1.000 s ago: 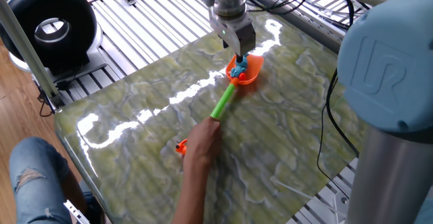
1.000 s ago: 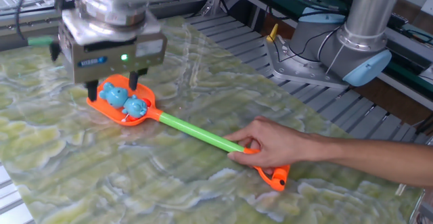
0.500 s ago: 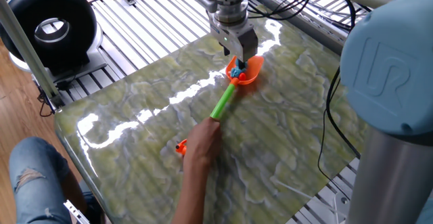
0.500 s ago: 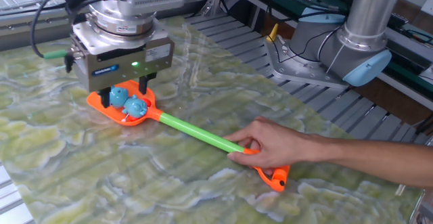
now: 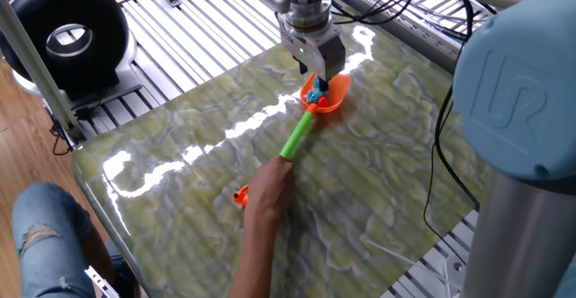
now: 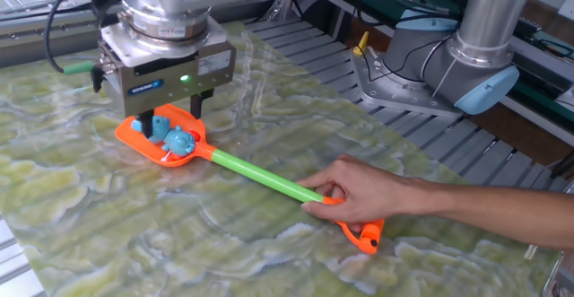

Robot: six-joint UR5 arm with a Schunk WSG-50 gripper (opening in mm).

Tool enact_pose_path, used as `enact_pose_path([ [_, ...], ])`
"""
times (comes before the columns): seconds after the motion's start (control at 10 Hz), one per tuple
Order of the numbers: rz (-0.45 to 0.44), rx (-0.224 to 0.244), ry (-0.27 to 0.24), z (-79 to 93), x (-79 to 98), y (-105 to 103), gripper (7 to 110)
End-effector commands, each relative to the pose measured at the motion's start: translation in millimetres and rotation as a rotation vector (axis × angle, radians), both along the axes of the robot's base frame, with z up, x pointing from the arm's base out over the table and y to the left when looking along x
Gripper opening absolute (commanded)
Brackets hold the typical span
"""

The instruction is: Grasp the moving object

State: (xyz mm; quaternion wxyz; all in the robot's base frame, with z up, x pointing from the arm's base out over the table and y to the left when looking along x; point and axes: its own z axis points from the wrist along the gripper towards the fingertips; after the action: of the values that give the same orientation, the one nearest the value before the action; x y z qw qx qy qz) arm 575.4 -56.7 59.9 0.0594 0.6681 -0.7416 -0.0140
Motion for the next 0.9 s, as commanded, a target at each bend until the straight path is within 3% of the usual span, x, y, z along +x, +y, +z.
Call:
enact_pose_path([
  [0.0, -0.087, 0.041, 0.017, 23.3, -12.3, 20.4, 44],
  [0.3, -0.132, 0.043, 0.031, 46.3, -25.5, 24.0, 44],
  [0.4, -0.121, 0.018, 0.027, 56.3, -27.5, 12.6, 66],
  [0.6, -0.090, -0.002, 0.007, 68.7, -12.4, -9.2, 66],
  [0.8, -0.080, 0.044, -0.008, 61.7, 2.6, -13.1, 66],
])
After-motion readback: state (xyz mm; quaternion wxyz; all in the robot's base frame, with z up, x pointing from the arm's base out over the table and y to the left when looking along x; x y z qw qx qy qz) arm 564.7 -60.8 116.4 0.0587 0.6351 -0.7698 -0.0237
